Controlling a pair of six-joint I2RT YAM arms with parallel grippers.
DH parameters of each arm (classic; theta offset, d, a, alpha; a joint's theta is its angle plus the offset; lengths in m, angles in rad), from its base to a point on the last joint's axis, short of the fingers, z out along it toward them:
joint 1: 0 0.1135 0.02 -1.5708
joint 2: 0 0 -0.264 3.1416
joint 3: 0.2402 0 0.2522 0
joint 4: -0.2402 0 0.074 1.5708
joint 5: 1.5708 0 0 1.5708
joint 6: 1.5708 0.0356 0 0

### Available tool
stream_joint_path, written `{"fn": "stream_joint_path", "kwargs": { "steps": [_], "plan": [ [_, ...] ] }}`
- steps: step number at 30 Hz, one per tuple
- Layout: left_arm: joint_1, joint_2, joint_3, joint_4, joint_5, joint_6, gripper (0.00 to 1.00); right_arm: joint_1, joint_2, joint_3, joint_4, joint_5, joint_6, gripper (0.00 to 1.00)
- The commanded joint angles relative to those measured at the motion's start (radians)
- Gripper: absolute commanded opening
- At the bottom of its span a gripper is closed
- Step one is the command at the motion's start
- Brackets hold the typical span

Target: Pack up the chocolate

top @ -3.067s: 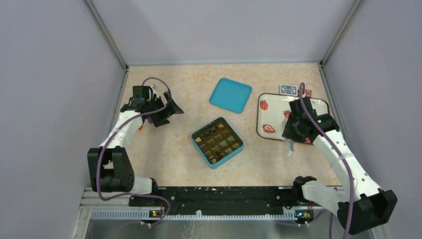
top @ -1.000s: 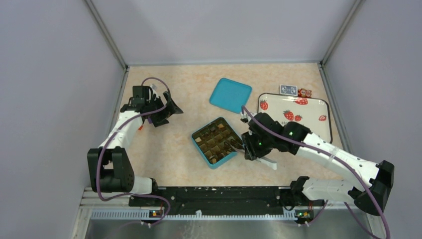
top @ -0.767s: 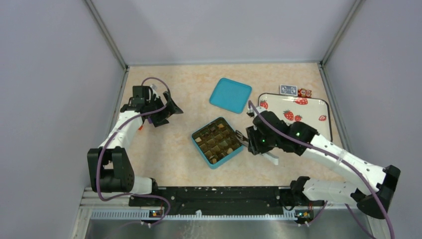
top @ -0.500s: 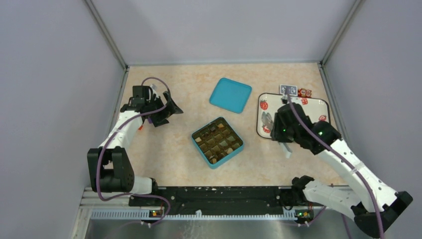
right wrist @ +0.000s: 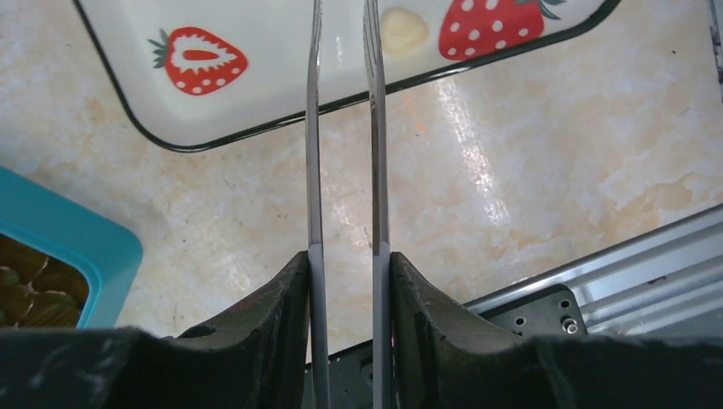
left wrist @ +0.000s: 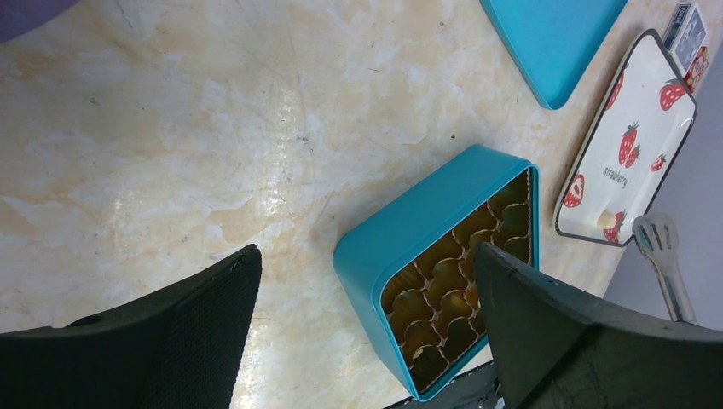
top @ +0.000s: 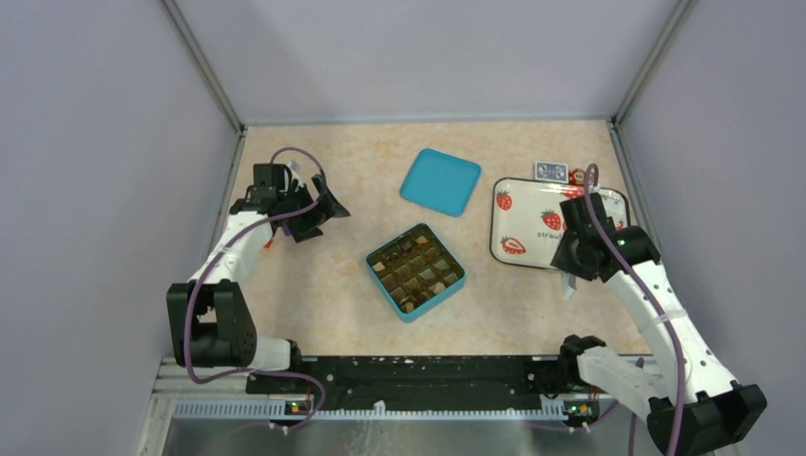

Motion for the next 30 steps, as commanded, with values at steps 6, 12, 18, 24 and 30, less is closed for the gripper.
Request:
{"fn": "stream_joint_path", "kwargs": {
  "steps": [6, 12, 18, 24, 30],
  "plan": [
    [0.006, -0.002, 0.025, 0.025, 0.010, 0.016, 0.98, -0.065, -0.010, -0.030, -0.022, 0.064, 0.033, 0.40],
    [0.005, -0.001, 0.025, 0.028, 0.013, 0.015, 0.98, -0.082, 0.005, -0.040, -0.006, 0.056, 0.021, 0.42],
    [0.006, -0.005, 0.024, 0.026, 0.007, 0.019, 0.98, -0.096, 0.041, -0.043, -0.002, 0.046, 0.002, 0.44],
    [0.005, -0.007, 0.029, 0.021, 0.003, 0.021, 0.98, -0.120, 0.065, -0.047, 0.003, 0.024, -0.007, 0.45],
    [0.005, 0.003, 0.033, 0.026, 0.007, 0.016, 0.98, -0.132, 0.083, -0.057, 0.022, -0.005, -0.025, 0.45]
  ]
}}
